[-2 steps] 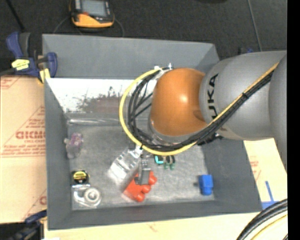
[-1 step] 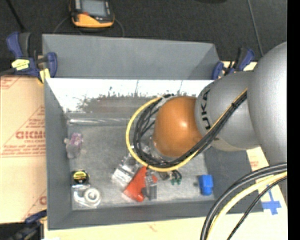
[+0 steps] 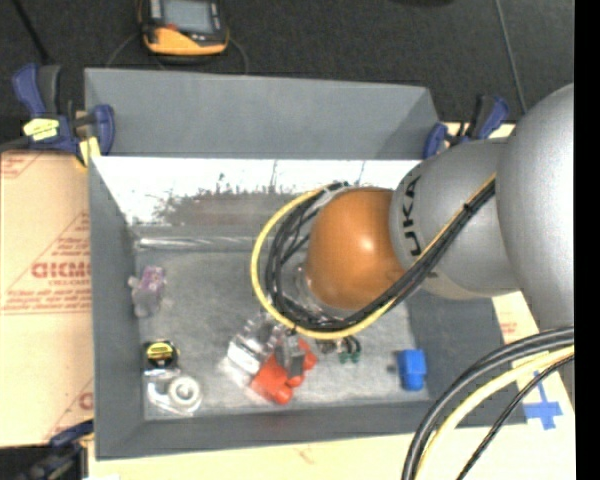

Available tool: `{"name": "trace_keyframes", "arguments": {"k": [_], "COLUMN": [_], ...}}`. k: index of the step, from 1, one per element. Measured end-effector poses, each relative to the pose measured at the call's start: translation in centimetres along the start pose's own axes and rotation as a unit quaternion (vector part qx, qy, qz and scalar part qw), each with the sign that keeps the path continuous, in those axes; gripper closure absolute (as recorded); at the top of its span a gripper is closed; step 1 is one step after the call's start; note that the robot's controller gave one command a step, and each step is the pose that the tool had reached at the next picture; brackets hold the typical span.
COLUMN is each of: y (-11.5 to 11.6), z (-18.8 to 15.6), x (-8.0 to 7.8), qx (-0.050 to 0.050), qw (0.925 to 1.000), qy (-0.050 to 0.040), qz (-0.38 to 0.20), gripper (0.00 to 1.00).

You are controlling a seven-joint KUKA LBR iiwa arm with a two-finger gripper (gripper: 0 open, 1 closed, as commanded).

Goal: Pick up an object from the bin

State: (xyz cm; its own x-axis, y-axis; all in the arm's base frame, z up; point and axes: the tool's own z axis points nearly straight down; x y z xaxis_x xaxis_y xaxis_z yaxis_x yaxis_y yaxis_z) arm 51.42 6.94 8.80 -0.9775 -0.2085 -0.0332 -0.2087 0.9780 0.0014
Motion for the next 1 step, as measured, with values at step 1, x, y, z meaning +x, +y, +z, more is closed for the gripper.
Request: {"name": "trace_keyframes", "arguments": {"k": [1], "y": [0.76], "z": [-11.76], "x": [-0.5], "qx": [0.002], "qw": [0.9999], "qy": [0.0124], "qz": [0.005], "gripper": [1.0]}}
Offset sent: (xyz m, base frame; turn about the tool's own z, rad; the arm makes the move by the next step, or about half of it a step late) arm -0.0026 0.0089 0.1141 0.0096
